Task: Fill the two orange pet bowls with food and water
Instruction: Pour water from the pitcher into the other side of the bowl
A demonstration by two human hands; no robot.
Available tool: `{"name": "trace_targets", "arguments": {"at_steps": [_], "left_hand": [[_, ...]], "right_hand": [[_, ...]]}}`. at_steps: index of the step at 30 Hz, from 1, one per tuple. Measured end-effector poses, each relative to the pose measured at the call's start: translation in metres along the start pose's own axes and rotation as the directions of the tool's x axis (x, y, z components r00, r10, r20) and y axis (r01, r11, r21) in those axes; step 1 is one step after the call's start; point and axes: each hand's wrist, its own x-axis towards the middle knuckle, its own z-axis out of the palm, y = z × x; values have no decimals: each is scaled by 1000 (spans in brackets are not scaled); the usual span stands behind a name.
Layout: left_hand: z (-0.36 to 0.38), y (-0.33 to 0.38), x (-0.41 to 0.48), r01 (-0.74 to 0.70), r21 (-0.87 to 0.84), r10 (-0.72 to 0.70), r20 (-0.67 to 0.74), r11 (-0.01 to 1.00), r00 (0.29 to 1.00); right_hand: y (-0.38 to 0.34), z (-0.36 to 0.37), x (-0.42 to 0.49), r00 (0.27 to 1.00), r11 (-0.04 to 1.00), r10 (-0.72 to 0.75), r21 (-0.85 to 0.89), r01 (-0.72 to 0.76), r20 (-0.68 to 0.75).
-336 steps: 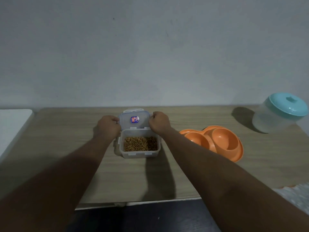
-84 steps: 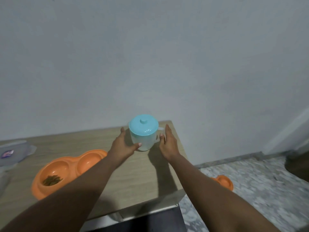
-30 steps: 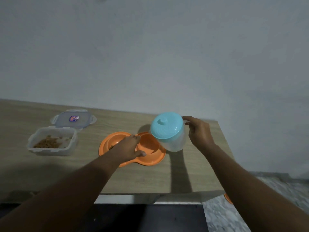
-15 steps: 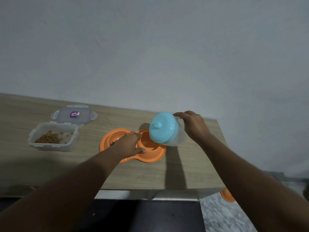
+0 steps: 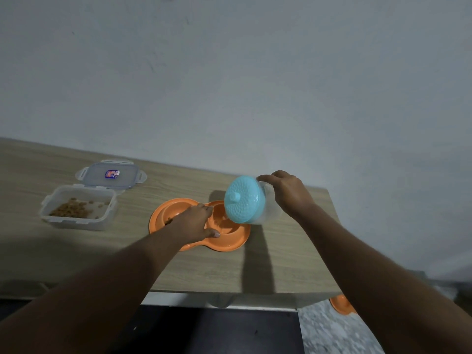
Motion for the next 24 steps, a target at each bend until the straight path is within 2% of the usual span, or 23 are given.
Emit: {"name": "trace_targets", "arguments": {"at_steps": [24], "left_hand": [[-1,6,-4,-3,-5,3,-2,1000,1000]], "right_hand": [[-8,-6,-5,998,994,-56,-89,56,2]]}}
